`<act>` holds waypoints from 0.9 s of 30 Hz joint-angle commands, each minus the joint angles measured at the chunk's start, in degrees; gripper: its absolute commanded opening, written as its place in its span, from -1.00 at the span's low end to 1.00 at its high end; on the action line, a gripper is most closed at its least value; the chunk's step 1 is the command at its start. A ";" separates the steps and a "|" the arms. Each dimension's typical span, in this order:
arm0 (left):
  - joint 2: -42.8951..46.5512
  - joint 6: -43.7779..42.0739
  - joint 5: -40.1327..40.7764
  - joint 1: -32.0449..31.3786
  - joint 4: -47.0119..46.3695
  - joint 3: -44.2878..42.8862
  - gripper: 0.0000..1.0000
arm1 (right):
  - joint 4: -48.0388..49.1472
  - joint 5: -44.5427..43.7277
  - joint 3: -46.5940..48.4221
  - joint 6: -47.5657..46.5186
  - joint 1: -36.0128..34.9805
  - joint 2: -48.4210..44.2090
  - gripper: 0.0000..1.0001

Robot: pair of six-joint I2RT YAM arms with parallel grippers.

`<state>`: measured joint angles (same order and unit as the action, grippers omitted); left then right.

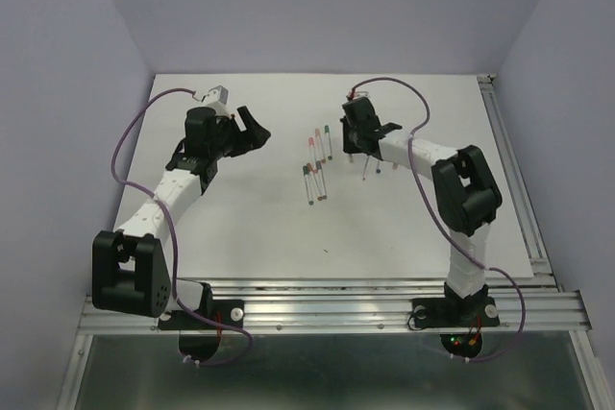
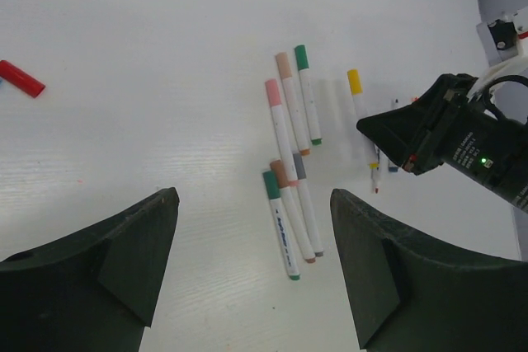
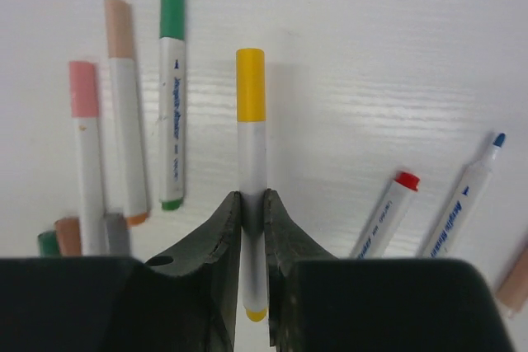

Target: Open the pen caps

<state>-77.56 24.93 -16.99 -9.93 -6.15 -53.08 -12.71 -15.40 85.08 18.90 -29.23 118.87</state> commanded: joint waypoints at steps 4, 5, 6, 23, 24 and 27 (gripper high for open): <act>6.54 8.46 -4.45 -5.25 -8.34 4.20 0.72 | 10.59 18.35 -17.26 -0.53 -1.08 -21.64 -0.99; 7.24 9.60 -2.62 -6.84 -8.96 4.47 0.72 | 12.25 20.82 -19.40 1.56 -1.61 -25.23 -0.99; 7.68 10.14 -1.47 -8.16 -8.96 4.56 0.72 | 14.62 21.80 -21.86 2.80 -3.10 -27.27 -0.99; 7.33 16.73 11.10 -23.02 -9.85 4.56 0.64 | 22.20 9.78 -35.60 15.03 -19.02 -41.70 -0.99; 7.16 16.82 11.63 -23.20 -9.58 4.48 0.64 | 22.38 8.64 -35.68 14.94 -19.63 -41.88 -0.99; 6.98 16.73 13.12 -23.64 -8.53 4.21 0.64 | 22.99 7.05 -35.77 14.94 -20.25 -42.23 -0.99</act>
<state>-70.43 41.34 -6.55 -32.97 -13.80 -48.45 5.80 -4.12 49.82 32.86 -48.10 78.50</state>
